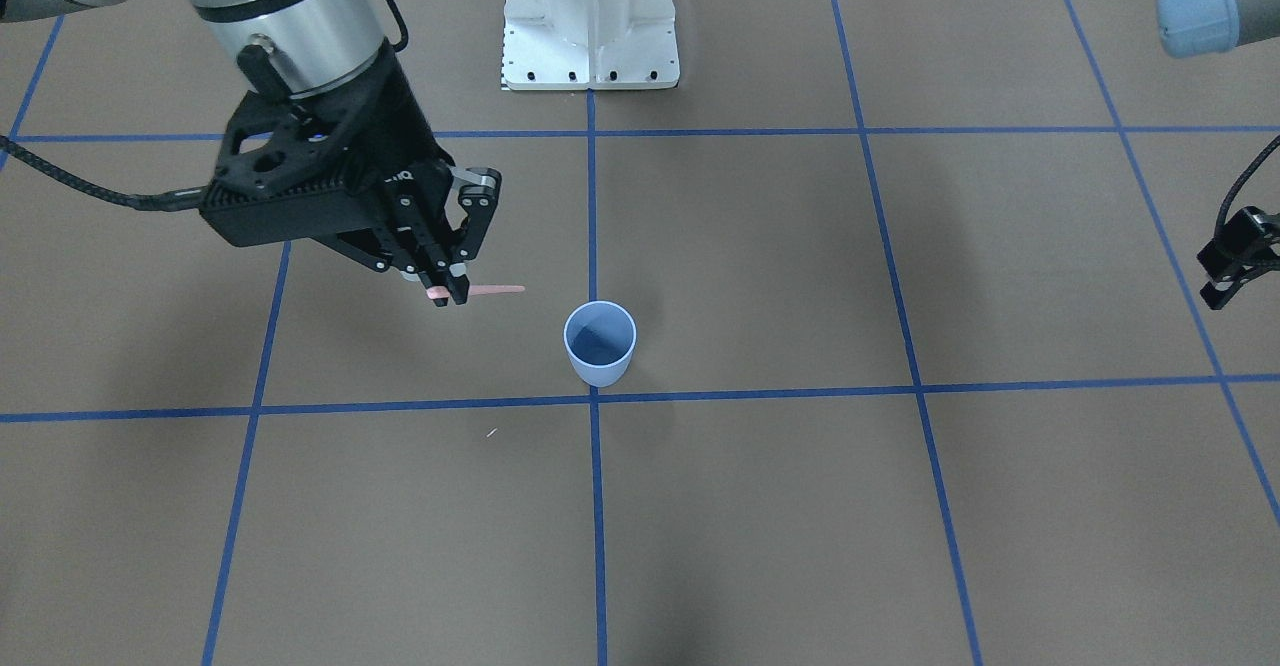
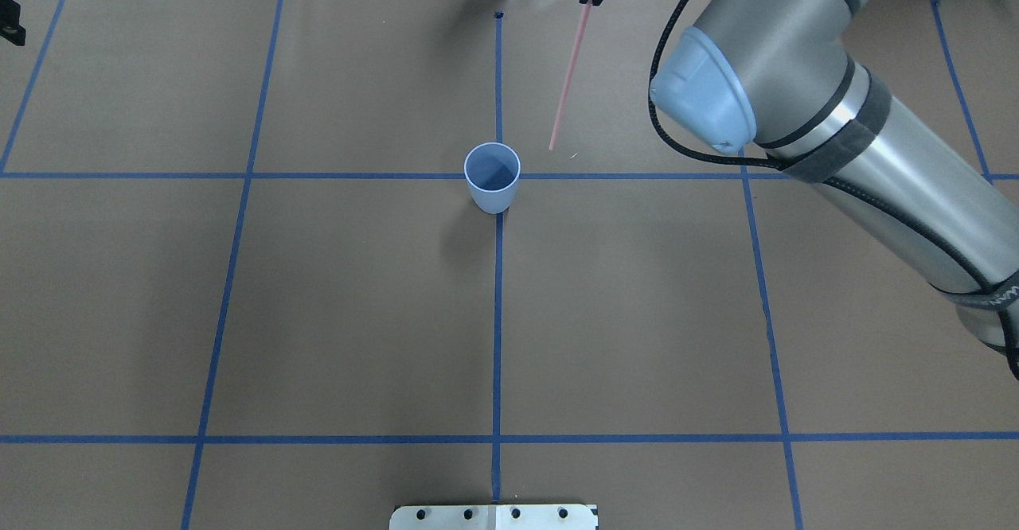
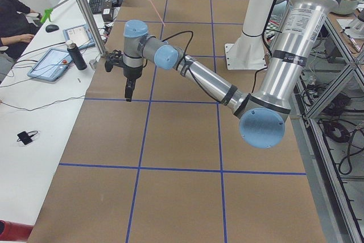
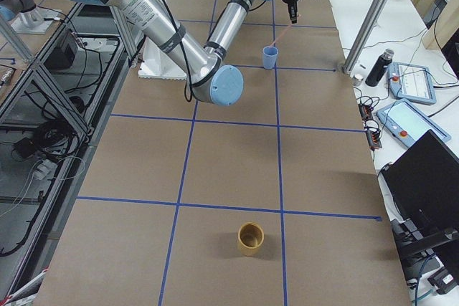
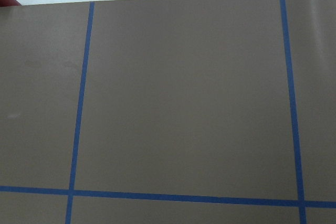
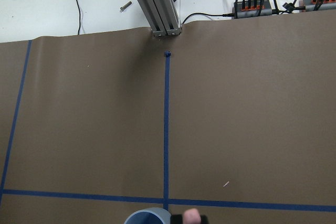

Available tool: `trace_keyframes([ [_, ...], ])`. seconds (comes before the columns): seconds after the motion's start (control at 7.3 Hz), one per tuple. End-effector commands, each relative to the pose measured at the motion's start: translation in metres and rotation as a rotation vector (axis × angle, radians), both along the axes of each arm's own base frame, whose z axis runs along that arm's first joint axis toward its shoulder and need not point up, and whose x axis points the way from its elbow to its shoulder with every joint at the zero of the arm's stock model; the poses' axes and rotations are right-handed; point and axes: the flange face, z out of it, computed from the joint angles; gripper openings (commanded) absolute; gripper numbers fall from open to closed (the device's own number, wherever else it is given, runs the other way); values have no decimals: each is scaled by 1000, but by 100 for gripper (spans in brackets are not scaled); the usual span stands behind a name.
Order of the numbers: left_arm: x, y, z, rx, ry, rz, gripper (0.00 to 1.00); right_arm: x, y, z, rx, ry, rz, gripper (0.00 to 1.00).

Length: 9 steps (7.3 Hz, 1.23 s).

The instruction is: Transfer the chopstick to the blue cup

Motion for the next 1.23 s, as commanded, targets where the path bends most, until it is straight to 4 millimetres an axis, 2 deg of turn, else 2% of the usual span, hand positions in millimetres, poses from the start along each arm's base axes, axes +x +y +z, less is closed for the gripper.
trace_keyframes([
  [0.0,0,0,5,-9,-2,1,99,-45,-12,-34,12,35,1,0],
  [0.41,0,-3,12,-24,-6,1,99,-86,-23,-38,8,87,-2,0],
  [0.82,2,-6,21,-37,-3,6,99,-125,2,-34,37,115,-21,0],
  [1.1,2,-6,21,-41,9,11,99,-150,14,-17,77,127,-13,0],
])
